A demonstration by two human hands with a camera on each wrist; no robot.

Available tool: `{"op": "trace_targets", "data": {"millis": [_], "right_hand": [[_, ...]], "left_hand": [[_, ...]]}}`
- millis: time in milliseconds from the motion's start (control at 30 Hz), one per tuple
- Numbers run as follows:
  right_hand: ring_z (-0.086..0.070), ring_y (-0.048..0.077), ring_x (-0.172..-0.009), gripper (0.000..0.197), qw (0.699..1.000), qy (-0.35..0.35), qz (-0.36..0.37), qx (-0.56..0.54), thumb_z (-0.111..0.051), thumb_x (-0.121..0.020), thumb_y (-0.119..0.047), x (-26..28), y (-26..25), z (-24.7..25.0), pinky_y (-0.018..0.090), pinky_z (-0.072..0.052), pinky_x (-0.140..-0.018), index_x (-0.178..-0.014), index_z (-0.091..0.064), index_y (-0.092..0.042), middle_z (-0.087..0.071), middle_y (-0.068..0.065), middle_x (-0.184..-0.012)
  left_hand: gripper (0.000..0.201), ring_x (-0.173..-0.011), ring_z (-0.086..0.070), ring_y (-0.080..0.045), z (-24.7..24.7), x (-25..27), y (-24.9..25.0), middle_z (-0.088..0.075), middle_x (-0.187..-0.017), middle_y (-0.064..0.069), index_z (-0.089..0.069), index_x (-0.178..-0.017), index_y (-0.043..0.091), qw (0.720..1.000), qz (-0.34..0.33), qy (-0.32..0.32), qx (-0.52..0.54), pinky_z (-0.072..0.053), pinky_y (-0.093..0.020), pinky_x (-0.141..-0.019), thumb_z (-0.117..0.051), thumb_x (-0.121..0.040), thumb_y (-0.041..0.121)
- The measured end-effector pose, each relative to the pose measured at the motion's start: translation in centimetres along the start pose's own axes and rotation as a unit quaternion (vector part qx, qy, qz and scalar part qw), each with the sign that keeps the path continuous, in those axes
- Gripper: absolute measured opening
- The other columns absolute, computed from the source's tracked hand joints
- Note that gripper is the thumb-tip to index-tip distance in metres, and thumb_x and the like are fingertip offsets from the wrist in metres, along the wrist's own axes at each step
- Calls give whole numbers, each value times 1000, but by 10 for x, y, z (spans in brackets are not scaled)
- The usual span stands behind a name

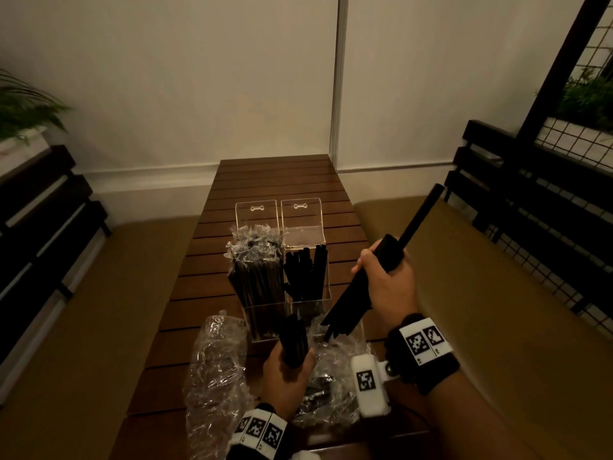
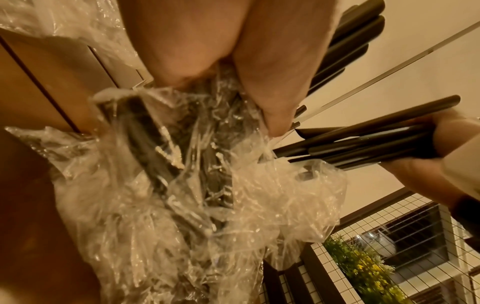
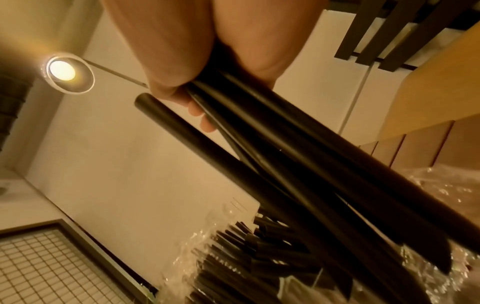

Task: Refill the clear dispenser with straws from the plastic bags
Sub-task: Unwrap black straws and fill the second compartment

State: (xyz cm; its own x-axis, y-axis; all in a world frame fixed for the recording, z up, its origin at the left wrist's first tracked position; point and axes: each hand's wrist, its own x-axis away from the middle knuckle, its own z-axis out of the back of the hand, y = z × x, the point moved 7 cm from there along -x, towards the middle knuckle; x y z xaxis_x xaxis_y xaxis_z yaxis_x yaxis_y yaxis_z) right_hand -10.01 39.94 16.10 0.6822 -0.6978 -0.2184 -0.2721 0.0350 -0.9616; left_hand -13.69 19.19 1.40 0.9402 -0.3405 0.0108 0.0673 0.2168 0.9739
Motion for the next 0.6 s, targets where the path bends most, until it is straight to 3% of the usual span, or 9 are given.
{"op": "trace_targets", "data": {"millis": [100, 233, 367, 533, 600], "right_hand": [[-63, 22, -64, 14, 999, -16, -7, 50, -64, -88, -20, 6, 10, -7, 37, -57, -63, -80, -54, -15, -61, 9, -70], [-60, 15, -58, 11, 998, -1, -19, 65, -63, -91, -12, 18, 27, -8, 29, -51, -59, -82, -56, -13, -61, 9, -66], [-66, 21, -70, 15, 992, -17, -37, 117, -66, -89, -20, 30, 53, -15, 37, -56, -69, -78, -57, -21, -67, 6, -72], [-63, 9, -74, 12, 987, -53, -37, 148, -66, -89, -16, 46, 71, -17, 15, -49, -68, -80, -60, -19, -64, -3, -77], [-62, 10, -76, 13, 985, -88, -43, 145, -64, -90, -8, 52, 75, -17, 14, -49, -70, -82, -60, -17, -64, -1, -78]], "left_hand": [[14, -77, -65, 2, 1, 0, 0, -70, -86, 1, -62, -93, 13, 1000, -2, 9, 4, -49, -9, -63, -72, -86, 17], [14, -78, -65, 1, 0, 1, 2, -69, -87, 1, -61, -95, 14, 1000, -10, -3, -2, -48, -7, -64, -71, -87, 20], [19, -88, -64, 8, -2, 3, 4, -70, -93, 8, -62, -102, 21, 1000, -26, -5, 0, -49, -8, -69, -72, -86, 20], [19, -88, -65, 4, -1, 2, 4, -69, -94, 11, -61, -101, 25, 1000, -22, 8, -19, -48, -16, -75, -72, -86, 28], [18, -86, -64, 6, -2, 1, 4, -68, -93, 12, -59, -99, 29, 999, -17, 9, -25, -47, -15, -73, -72, -86, 28]]}}
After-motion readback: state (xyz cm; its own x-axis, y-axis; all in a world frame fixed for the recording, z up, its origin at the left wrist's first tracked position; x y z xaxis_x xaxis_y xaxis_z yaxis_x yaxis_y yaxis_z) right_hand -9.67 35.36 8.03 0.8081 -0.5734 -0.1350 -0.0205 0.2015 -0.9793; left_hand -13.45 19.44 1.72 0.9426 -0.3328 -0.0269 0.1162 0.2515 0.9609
